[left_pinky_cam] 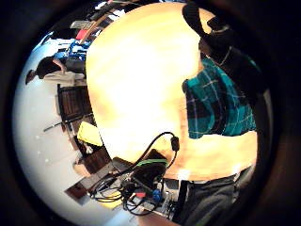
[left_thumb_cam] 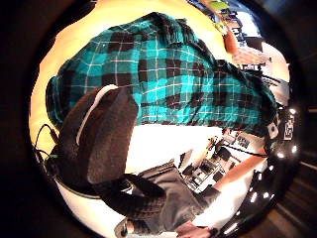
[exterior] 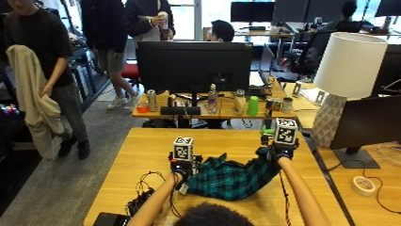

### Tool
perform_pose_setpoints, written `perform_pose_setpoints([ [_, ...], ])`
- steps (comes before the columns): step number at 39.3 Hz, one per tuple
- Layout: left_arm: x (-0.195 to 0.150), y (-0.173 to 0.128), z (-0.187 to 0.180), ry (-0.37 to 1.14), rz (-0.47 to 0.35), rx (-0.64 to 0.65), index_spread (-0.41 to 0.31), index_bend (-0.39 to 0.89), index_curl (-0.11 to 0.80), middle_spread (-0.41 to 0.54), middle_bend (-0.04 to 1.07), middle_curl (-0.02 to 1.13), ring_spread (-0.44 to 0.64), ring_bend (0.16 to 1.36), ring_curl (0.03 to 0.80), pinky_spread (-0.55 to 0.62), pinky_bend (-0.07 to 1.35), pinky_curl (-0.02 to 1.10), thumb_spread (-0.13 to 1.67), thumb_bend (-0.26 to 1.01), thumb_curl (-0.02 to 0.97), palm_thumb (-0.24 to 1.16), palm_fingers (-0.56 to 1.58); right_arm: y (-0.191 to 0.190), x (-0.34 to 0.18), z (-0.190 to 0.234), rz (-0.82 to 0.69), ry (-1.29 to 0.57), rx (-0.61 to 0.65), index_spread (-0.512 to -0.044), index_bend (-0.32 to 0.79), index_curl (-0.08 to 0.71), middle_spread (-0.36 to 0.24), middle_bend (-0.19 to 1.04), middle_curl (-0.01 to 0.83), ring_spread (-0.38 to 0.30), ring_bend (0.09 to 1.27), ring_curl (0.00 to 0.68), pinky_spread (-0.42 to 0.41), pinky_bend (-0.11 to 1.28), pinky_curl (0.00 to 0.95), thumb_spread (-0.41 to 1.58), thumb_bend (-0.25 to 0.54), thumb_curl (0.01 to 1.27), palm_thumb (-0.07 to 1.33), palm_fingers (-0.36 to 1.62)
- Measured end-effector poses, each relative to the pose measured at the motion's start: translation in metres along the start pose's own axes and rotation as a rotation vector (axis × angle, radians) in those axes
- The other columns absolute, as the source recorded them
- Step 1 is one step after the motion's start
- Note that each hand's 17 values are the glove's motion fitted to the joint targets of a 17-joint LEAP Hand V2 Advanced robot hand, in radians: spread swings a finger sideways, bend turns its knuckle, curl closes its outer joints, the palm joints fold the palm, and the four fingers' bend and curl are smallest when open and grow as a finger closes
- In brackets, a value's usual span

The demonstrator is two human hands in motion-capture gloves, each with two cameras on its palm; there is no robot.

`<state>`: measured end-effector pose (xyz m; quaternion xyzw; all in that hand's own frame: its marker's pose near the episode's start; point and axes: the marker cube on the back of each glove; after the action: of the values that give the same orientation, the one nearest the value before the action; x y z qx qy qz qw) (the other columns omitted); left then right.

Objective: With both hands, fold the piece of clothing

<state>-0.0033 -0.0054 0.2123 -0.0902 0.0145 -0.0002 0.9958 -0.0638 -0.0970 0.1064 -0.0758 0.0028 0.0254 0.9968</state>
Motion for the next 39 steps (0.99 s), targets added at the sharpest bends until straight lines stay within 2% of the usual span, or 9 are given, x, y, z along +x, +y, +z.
perform_pose_setpoints([
  [6,-0.021,-0.010,-0.006,-0.058,-0.045,0.100,-0.009,0.14,0.303,0.173,0.16,0.27,0.17,0.66,0.329,0.20,0.58,0.35,1.25,-0.01,0.210,0.16,0.28,-0.003,-0.017,-0.004,-0.003,0.050,0.005,-0.203,0.13,0.331,-0.151,0.42,0.526,-0.225,0.73,0.474,-0.354,0.66,0.412,0.77,-0.026,0.52,1.07,1.28],
  [10,-0.030,-0.040,0.010,0.012,0.009,0.010,-0.009,0.14,0.303,0.173,0.16,0.27,0.17,0.66,0.328,0.19,0.58,0.35,1.26,-0.01,0.209,0.16,0.28,-0.003,-0.043,-0.011,-0.024,0.028,0.035,-0.209,0.13,0.333,-0.152,0.42,0.526,-0.226,0.73,0.473,-0.354,0.66,0.413,0.73,-0.030,0.54,1.06,1.27],
  [12,-0.032,-0.043,0.010,0.027,0.013,0.004,-0.009,0.14,0.303,0.173,0.16,0.27,0.17,0.66,0.327,0.19,0.58,0.35,1.26,-0.01,0.211,0.16,0.28,-0.004,-0.060,-0.012,-0.044,0.018,0.036,-0.210,0.13,0.334,-0.153,0.42,0.525,-0.227,0.73,0.473,-0.354,0.66,0.413,0.71,-0.030,0.55,1.05,1.27],
  [21,-0.044,-0.035,0.002,0.057,-0.013,0.029,-0.010,0.14,0.303,0.173,0.16,0.26,0.17,0.66,0.327,0.19,0.58,0.35,1.27,-0.01,0.211,0.17,0.29,-0.015,-0.168,0.006,-0.146,0.065,0.035,-0.211,0.13,0.332,-0.154,0.42,0.525,-0.228,0.73,0.475,-0.348,0.66,0.416,0.65,-0.028,0.58,1.03,1.26],
  [26,-0.053,-0.031,0.004,0.060,-0.022,0.034,-0.010,0.14,0.302,0.173,0.16,0.26,0.17,0.67,0.328,0.19,0.58,0.35,1.27,-0.01,0.211,0.17,0.29,-0.019,-0.225,0.042,-0.236,0.001,-0.067,-0.215,0.10,0.320,-0.154,0.43,0.529,-0.229,0.73,0.477,-0.348,0.67,0.419,0.63,-0.032,0.60,1.02,1.26],
  [32,-0.069,-0.018,0.004,0.058,-0.050,0.033,-0.010,0.14,0.302,0.172,0.16,0.27,0.17,0.66,0.328,0.19,0.58,0.35,1.28,-0.01,0.210,0.18,0.29,0.048,-0.270,0.063,-0.234,-0.138,-0.272,-0.208,0.02,0.266,-0.144,0.44,0.527,-0.228,0.77,0.479,-0.349,0.69,0.419,0.70,-0.028,0.60,1.00,1.18],
  [34,-0.075,-0.014,0.004,0.059,-0.058,0.030,-0.010,0.14,0.301,0.172,0.16,0.27,0.17,0.66,0.328,0.19,0.58,0.35,1.28,-0.01,0.210,0.18,0.29,0.049,-0.281,0.072,-0.250,-0.205,-0.258,-0.207,0.01,0.248,-0.131,0.41,0.517,-0.220,0.76,0.475,-0.339,0.71,0.419,0.74,-0.022,0.59,1.00,1.13],
  [39,-0.083,-0.009,0.003,0.063,-0.078,0.032,-0.010,0.14,0.302,0.172,0.15,0.27,0.17,0.67,0.328,0.19,0.58,0.35,1.29,-0.01,0.210,0.18,0.29,0.037,-0.290,0.077,-0.303,-0.319,-0.128,-0.206,0.01,0.212,-0.110,0.34,0.493,-0.201,0.75,0.467,-0.321,0.74,0.419,0.85,-0.024,0.57,0.97,1.09],
])
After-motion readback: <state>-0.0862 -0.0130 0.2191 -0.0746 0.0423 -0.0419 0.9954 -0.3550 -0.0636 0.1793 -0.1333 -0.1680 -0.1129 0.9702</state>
